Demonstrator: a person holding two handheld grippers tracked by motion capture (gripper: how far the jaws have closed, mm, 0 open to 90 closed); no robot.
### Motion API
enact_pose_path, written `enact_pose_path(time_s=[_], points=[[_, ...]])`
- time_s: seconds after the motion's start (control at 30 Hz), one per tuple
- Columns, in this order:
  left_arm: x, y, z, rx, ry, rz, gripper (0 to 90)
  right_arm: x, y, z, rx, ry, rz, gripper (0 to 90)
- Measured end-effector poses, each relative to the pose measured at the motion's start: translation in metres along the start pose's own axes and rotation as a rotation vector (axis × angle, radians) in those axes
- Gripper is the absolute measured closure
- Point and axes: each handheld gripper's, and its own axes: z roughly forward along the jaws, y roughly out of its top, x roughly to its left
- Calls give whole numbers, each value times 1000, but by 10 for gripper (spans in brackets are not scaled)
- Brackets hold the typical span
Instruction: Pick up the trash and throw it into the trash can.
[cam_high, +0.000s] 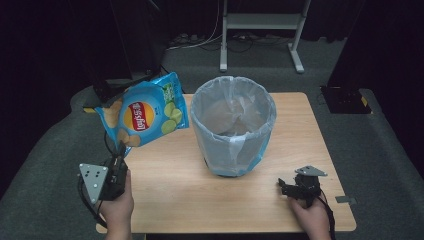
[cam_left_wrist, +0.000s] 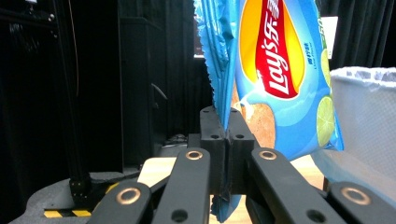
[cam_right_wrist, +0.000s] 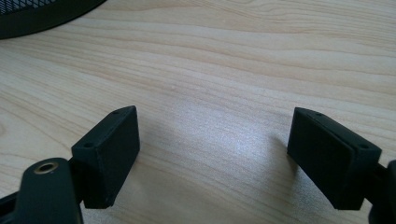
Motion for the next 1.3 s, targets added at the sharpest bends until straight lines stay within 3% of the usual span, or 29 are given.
enact_pose_path(time_s=[0.67,1.1,1.3], points=[[-7,32,5,-101,2,4,881,0,0,0,0,1,-1,168],[-20,52,5,-160,-55,-4,880,0,0,0,0,2,0,170],[-34,54,10,-151,-100,13,880,0,0,0,2,1,0,171]])
